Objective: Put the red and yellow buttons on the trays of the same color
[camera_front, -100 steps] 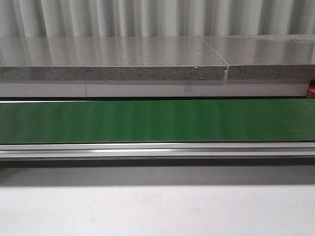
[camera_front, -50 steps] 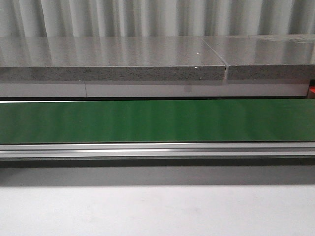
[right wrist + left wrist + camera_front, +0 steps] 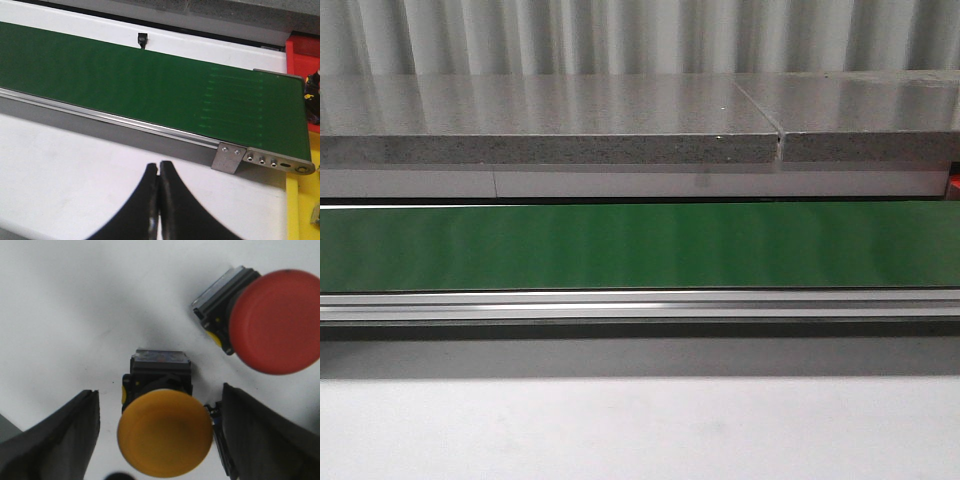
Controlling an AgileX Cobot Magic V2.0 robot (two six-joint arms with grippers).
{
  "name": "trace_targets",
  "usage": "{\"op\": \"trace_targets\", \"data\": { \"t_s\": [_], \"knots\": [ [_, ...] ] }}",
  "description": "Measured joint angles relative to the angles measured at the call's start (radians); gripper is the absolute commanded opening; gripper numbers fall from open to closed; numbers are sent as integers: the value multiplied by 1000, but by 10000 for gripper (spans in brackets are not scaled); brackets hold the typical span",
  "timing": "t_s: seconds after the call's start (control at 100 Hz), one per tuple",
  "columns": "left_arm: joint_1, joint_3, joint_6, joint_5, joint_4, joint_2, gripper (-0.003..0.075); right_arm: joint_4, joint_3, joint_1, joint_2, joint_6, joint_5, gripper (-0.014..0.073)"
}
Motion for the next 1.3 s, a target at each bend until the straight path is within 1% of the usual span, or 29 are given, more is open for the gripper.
{"op": "trace_targets", "data": {
  "t_s": [0.05, 0.1, 0.36, 0.46, 0.55, 0.68, 1.06, 1.16, 1.3],
  "knots": [
    [0, 0, 0, -5, 0, 2, 484, 0, 0, 0, 0, 0, 0, -67],
    [0, 0, 0, -7, 0, 2, 457, 0, 0, 0, 0, 0, 0, -67],
    [0, 0, 0, -18, 0, 2, 240, 0, 0, 0, 0, 0, 0, -67],
    [0, 0, 0, -20, 0, 2, 184, 0, 0, 0, 0, 0, 0, -67],
    [0, 0, 11, -21, 0, 2, 152, 0, 0, 0, 0, 0, 0, -67],
    [0, 0, 29, -21, 0, -38, 146, 0, 0, 0, 0, 0, 0, -67],
    [0, 0, 97, 45, -18, -282, 146, 0, 0, 0, 0, 0, 0, -67],
    [-27, -1, 112, 51, -22, -320, 146, 0, 0, 0, 0, 0, 0, -67],
    [-109, -28, 124, 70, -25, -331, 146, 0, 0, 0, 0, 0, 0, -67]
  ]
}}
